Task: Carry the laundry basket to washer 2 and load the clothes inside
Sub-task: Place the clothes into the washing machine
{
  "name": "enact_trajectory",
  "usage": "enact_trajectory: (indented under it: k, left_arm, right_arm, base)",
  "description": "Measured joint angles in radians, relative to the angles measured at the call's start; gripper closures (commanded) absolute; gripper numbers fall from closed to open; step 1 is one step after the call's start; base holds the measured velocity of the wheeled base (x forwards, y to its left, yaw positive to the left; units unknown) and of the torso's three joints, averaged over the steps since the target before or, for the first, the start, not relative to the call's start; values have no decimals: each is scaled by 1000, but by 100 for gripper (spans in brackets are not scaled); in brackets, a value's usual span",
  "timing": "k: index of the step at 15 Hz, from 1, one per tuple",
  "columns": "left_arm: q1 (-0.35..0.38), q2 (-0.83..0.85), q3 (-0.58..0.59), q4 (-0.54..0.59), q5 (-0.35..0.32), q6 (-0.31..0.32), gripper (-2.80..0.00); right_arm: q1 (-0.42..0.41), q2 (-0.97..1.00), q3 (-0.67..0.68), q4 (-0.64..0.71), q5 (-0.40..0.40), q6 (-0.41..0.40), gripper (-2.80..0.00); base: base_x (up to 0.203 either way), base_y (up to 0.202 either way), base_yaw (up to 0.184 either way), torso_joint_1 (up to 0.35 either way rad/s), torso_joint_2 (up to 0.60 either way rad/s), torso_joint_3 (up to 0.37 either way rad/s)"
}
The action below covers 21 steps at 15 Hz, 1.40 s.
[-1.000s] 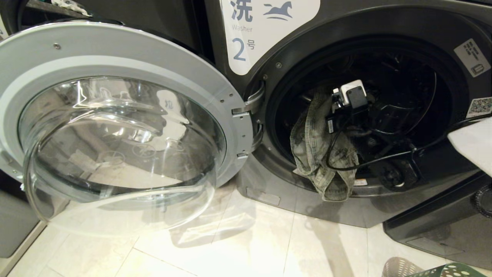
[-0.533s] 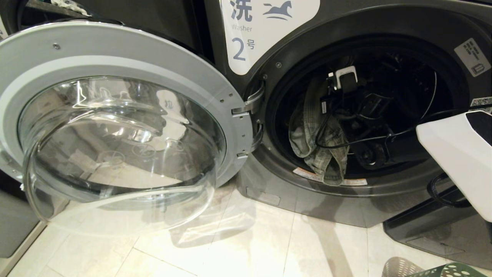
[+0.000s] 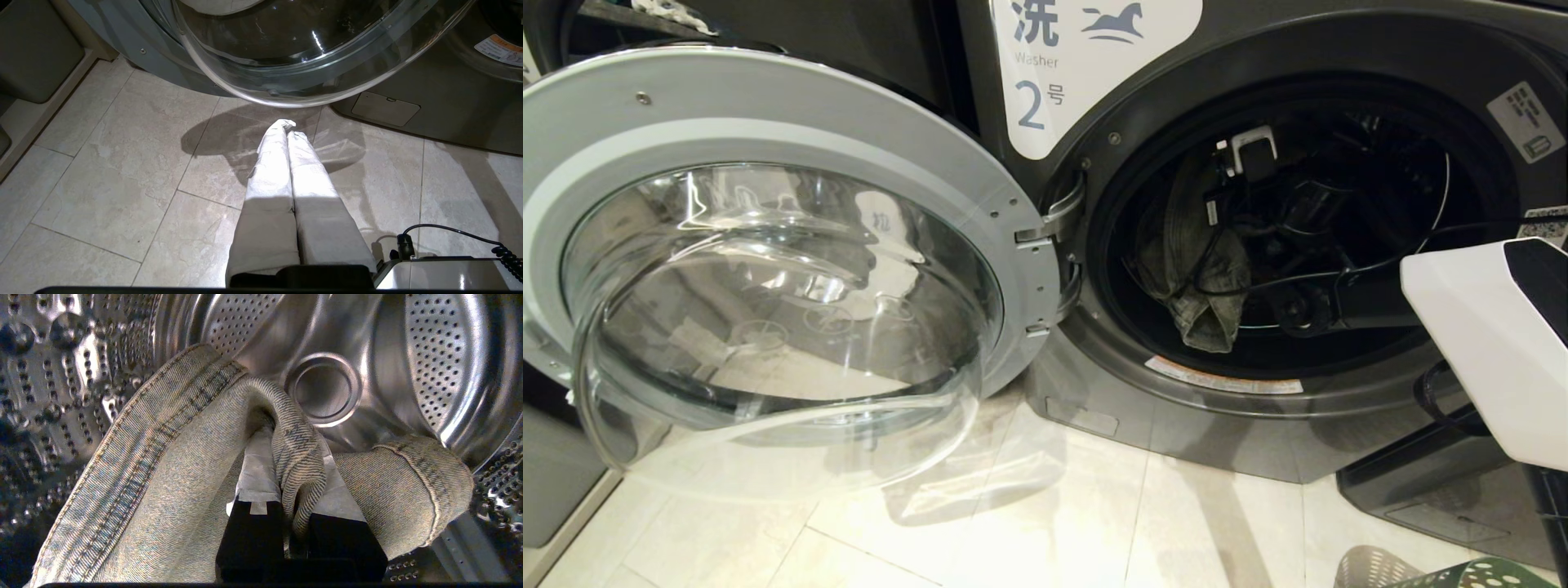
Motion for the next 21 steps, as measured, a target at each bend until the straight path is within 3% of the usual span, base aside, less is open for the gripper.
enact_trajectory:
  k: [2, 3, 13, 16, 21]
  left_arm:
    - [0, 0, 0, 0, 0, 0, 0]
    - [0, 0, 0, 0, 0, 0, 0]
    - [0, 0, 0, 0, 0, 1, 0]
    - [0, 0, 0, 0, 0, 0, 0]
    - [0, 0, 0, -1, 0, 1, 0]
  right_arm:
    - [-1, 7, -2, 1, -1, -2, 0]
    - [-2, 9, -3, 1, -2, -2, -280]
    - [-9, 8, 19, 1, 8, -4, -280]
    - [3, -62, 184, 22, 8, 50, -280]
    - [69, -346, 653, 86, 34, 171, -280]
  base:
    - [0, 0, 0, 0, 0, 0]
    - [0, 0, 0, 0, 0, 0]
    - [0, 0, 0, 0, 0, 0]
    - [0, 0, 0, 0, 0, 0]
    - [0, 0, 0, 0, 0, 0]
